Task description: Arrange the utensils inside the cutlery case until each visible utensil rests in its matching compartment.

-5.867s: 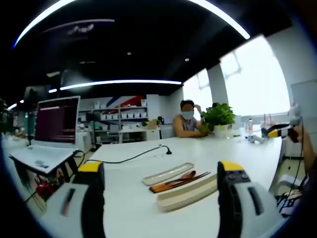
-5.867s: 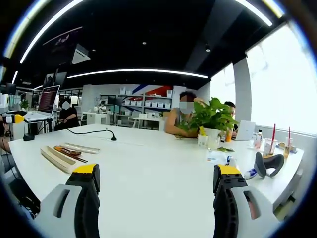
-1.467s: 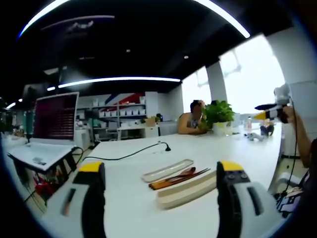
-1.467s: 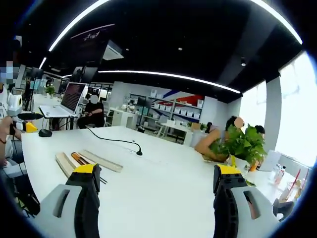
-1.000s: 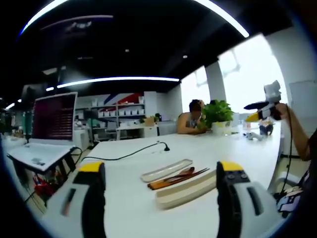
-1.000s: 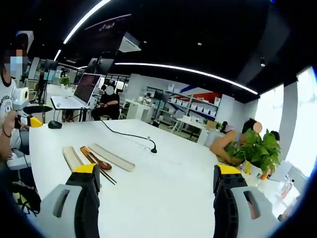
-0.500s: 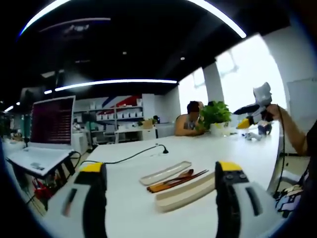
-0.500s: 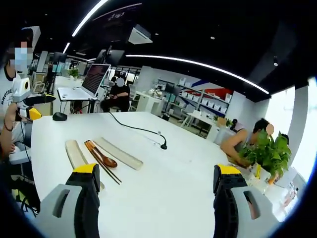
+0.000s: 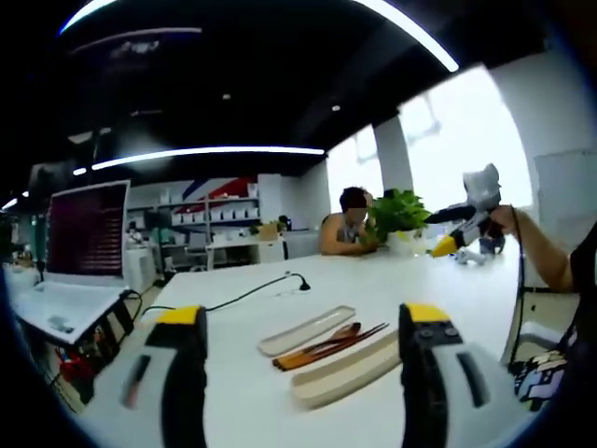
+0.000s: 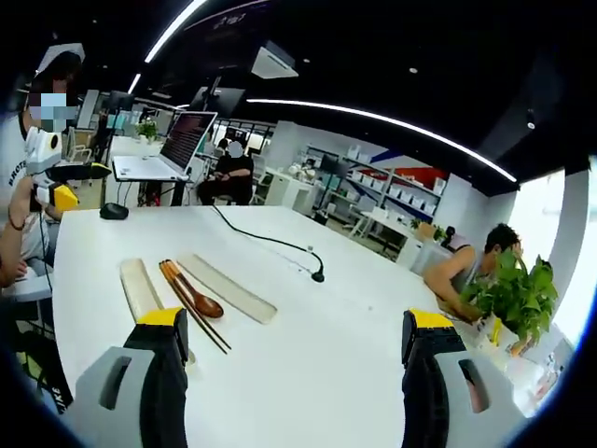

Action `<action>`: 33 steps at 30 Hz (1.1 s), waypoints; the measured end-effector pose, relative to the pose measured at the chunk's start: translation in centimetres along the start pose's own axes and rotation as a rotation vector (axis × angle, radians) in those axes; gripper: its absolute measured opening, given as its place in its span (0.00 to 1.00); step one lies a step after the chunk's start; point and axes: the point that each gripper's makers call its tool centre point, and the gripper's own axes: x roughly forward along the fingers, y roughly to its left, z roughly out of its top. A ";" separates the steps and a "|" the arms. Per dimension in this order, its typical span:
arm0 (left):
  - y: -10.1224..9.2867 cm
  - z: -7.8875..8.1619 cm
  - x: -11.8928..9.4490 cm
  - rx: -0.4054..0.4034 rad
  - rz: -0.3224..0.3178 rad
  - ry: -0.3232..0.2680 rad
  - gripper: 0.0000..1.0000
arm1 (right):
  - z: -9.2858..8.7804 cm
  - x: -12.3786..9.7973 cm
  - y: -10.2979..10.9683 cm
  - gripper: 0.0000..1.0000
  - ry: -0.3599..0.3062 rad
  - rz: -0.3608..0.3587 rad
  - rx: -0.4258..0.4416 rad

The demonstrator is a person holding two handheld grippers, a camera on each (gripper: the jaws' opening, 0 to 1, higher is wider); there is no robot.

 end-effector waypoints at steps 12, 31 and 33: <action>-1.8 0.1 3.8 0.105 -0.213 0.121 0.60 | -0.6 1.7 0.3 0.96 0.038 0.040 -0.010; -1.0 -4.9 9.7 0.394 -0.371 0.434 0.40 | -1.7 4.3 0.8 0.88 0.083 0.078 -0.023; -1.1 -5.6 9.9 0.420 -0.395 0.475 0.37 | -1.9 4.7 0.9 0.85 0.089 0.090 -0.028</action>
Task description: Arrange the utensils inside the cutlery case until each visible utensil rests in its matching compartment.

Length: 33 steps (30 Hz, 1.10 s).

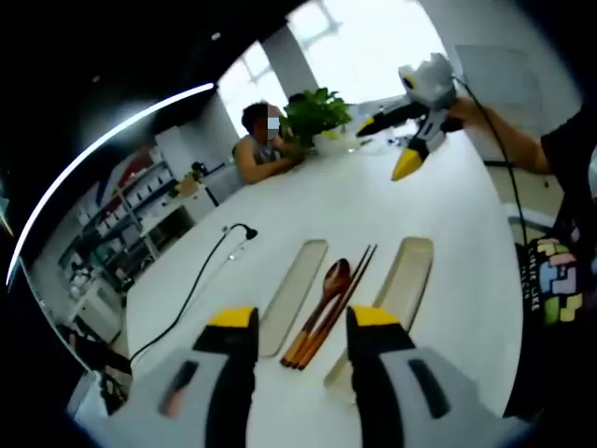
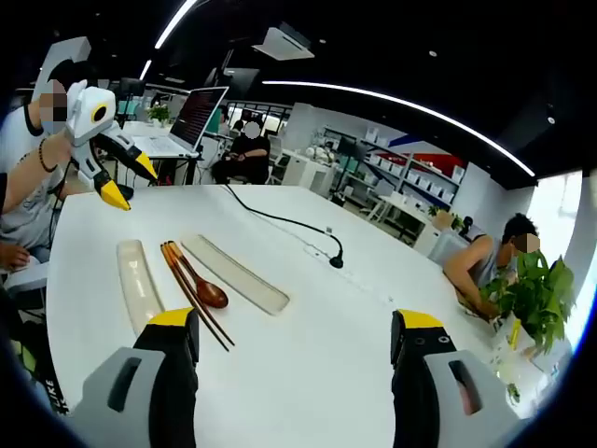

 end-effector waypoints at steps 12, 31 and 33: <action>0.2 -1.6 3.3 0.114 -0.111 0.128 0.26 | -1.1 1.5 0.2 0.76 0.074 0.051 -0.051; -1.1 -5.8 6.2 0.250 -0.295 0.313 0.14 | -3.3 4.7 3.1 0.48 0.199 0.225 -0.133; -1.2 -6.1 6.3 0.252 -0.313 0.329 0.13 | -3.2 5.0 3.5 0.46 0.185 0.247 -0.159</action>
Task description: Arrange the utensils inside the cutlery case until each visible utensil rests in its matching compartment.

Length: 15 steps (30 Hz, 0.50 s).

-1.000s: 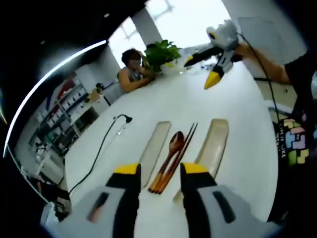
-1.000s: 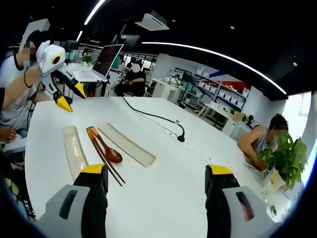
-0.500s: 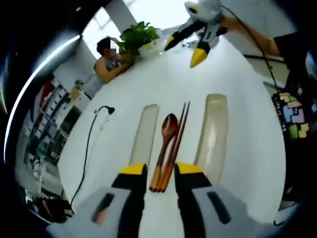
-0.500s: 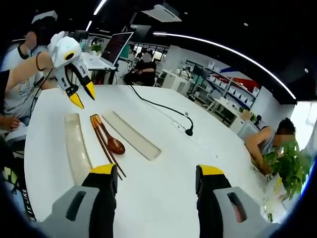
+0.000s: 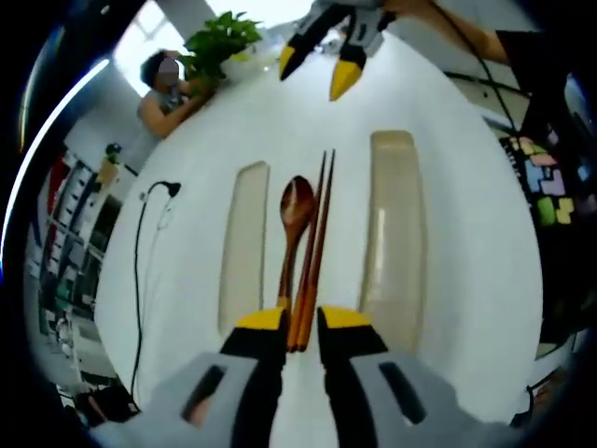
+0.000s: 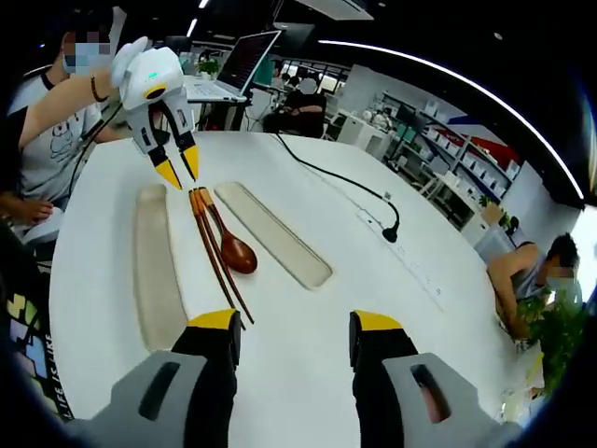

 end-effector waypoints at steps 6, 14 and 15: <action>-0.2 -0.6 0.8 0.006 -0.035 0.027 0.11 | -0.4 1.1 1.6 0.30 0.039 0.086 -0.021; -0.5 -1.6 1.7 -0.003 -0.058 0.082 0.06 | -1.2 2.6 3.6 0.26 0.104 0.193 -0.046; -0.4 -1.8 1.8 -0.013 -0.058 0.090 0.06 | -1.3 2.8 3.8 0.27 0.108 0.209 -0.043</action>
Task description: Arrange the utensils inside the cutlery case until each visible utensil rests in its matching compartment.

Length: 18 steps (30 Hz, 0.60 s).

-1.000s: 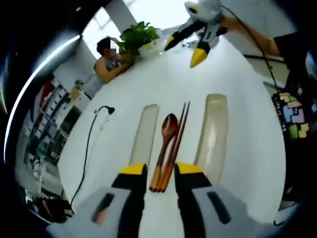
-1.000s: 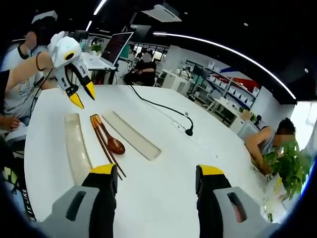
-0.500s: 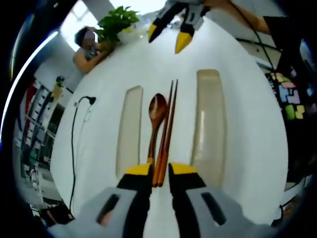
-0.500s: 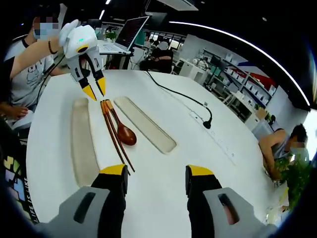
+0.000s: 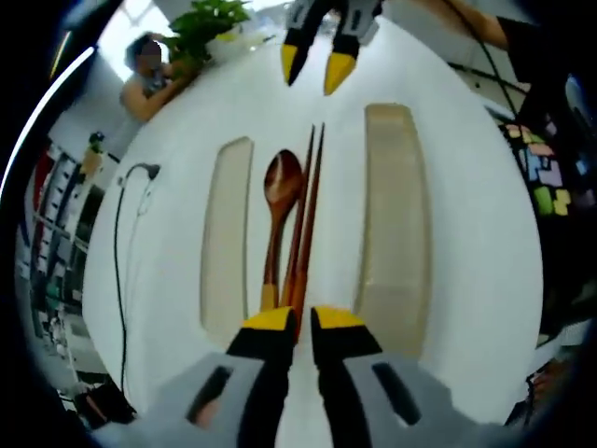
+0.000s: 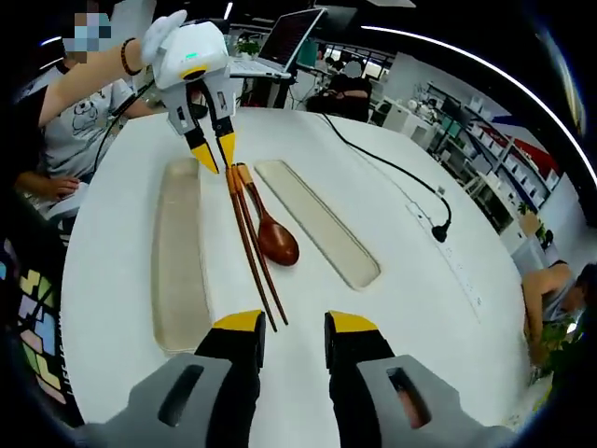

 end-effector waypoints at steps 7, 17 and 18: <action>-0.1 -0.4 0.7 -0.030 -0.032 0.019 0.06 | -0.1 1.5 1.0 0.24 0.037 0.066 -0.013; -0.1 -0.6 1.2 -0.019 -0.047 0.038 0.09 | -0.4 3.1 2.4 0.23 0.076 0.140 -0.035; -0.1 -0.6 1.2 -0.017 -0.052 0.039 0.09 | -0.4 3.2 2.4 0.23 0.079 0.147 -0.031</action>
